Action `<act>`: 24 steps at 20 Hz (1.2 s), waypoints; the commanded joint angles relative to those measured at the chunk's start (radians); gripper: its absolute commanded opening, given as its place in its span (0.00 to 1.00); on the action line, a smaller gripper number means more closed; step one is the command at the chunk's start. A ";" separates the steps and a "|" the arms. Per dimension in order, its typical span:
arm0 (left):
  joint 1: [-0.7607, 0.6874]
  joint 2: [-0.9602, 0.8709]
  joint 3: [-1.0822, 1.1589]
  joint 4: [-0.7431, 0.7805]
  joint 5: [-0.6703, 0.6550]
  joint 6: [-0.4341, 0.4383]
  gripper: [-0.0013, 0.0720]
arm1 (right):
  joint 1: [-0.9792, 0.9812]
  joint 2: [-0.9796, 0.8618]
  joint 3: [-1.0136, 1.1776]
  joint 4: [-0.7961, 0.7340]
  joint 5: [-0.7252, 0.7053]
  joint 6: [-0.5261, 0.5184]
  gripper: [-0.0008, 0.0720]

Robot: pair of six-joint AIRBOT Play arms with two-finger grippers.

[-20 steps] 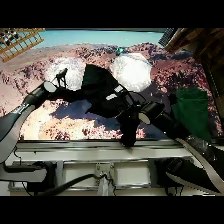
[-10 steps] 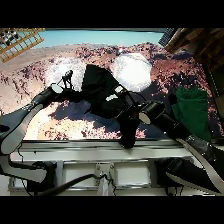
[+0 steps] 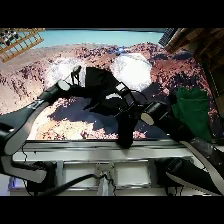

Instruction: Fold the clothes and pants, and hang the long-sleeved shirts on hangers.

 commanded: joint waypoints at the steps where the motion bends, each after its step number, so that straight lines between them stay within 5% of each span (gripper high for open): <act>1: 0.099 0.158 0.013 0.007 -0.056 0.052 0.02 | -0.001 0.079 0.000 -0.021 -0.074 0.000 0.04; 14: 0.442 1.118 0.013 0.290 -0.114 0.026 0.02 | -0.001 0.711 0.000 -0.082 -0.160 0.007 0.05; 19: 0.487 1.280 0.013 0.532 -0.201 -0.024 0.02 | 0.000 0.880 0.000 -0.202 -0.154 -0.001 0.04; 24: 0.480 1.287 0.011 0.341 -0.256 -0.039 0.02 | 0.000 0.800 0.000 -0.080 -0.124 0.000 0.04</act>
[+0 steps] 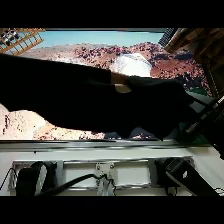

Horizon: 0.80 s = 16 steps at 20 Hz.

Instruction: Fold the clothes and pants, and hang the long-sleeved shirts on hangers.

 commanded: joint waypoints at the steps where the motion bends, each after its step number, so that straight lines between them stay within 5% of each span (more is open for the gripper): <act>1: 0.002 0.019 -0.002 -0.074 -0.043 -0.012 0.02 | 0.000 -0.059 0.000 0.083 0.051 0.004 0.04; 5: 0.002 -0.068 -0.002 -0.074 -0.164 -0.064 0.02 | 0.000 -0.233 0.000 0.087 0.175 0.038 0.04; 9: 0.000 -0.279 -0.025 -0.070 -0.282 -0.036 0.02 | -0.010 -0.489 0.000 0.042 0.151 0.037 0.04; 15: -0.004 -0.796 -0.102 -0.106 0.150 -0.055 0.02 | -0.364 -0.927 0.029 0.237 -0.209 0.037 0.05; 16: -0.008 -0.895 -0.102 -0.178 0.222 -0.069 0.02 | -0.423 -0.999 0.074 0.286 -0.215 0.037 0.25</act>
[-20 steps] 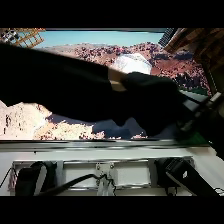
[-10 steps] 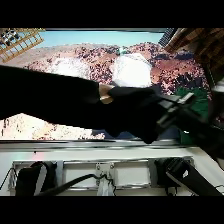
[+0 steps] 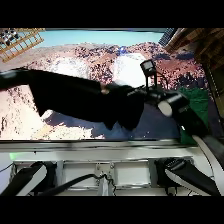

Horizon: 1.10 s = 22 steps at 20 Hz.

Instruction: Fold the clothes and pants, and hang the long-sleeved shirts on hangers.

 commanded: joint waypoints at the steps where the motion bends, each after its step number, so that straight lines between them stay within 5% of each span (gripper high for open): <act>1: -0.005 -0.327 -0.014 -0.188 0.260 -0.026 0.03 | -0.197 -0.254 0.103 0.180 -0.109 0.000 0.77; 2: -0.006 -0.394 -0.011 -0.302 0.263 -0.024 0.35 | -0.230 -0.304 0.166 0.225 -0.047 -0.002 0.97; 3: -0.006 -0.438 -0.011 -0.399 0.246 -0.022 0.89 | -0.248 -0.332 0.220 0.247 0.015 -0.003 0.93; 4: -0.002 -0.457 -0.011 -0.452 0.214 -0.020 0.96 | -0.254 -0.340 0.259 0.257 0.062 -0.006 0.86; 7: 0.013 -0.436 -0.011 -0.418 0.126 0.103 0.94 | -0.256 -0.310 0.300 0.257 0.167 -0.047 0.79; 10: 0.089 -0.370 -0.016 -0.211 0.010 0.071 0.46 | -0.256 -0.277 0.295 0.246 0.277 -0.081 0.66; 11: 0.118 -0.339 -0.029 -0.121 -0.013 0.018 0.38 | -0.255 -0.263 0.284 0.246 0.287 -0.081 0.66; 14: 0.190 -0.256 -0.118 0.098 0.018 -0.154 0.39 | -0.255 -0.206 0.211 0.274 0.272 -0.081 0.65; 22: 0.260 -0.334 -0.210 0.080 0.035 -0.164 0.44 | -0.255 -0.083 0.041 0.283 0.271 -0.089 0.57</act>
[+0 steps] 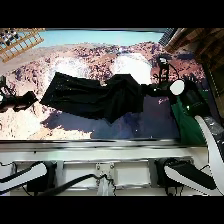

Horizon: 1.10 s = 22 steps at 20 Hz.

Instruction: Fold the clothes and pants, and hang the long-sleeved shirts on hangers.

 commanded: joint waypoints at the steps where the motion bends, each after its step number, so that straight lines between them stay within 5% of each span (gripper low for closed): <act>1: 0.014 -0.058 -0.016 -0.004 0.013 -0.013 0.44 | -0.001 0.046 -0.058 0.006 0.003 -0.002 0.57; 17: -0.087 -0.193 -0.010 -0.190 0.211 0.006 0.41 | -0.001 0.108 -0.064 0.042 0.006 -0.002 0.57; 18: -0.103 -0.193 -0.007 -0.192 0.219 0.006 0.36 | -0.001 0.109 -0.064 0.042 0.006 -0.002 0.57; 20: -0.126 -0.193 0.000 -0.191 0.216 0.006 0.07 | -0.001 0.109 -0.064 0.042 0.007 -0.002 0.57; 22: -0.129 -0.170 0.000 -0.189 0.198 0.008 0.02 | -0.002 0.109 -0.066 0.004 0.013 0.005 0.57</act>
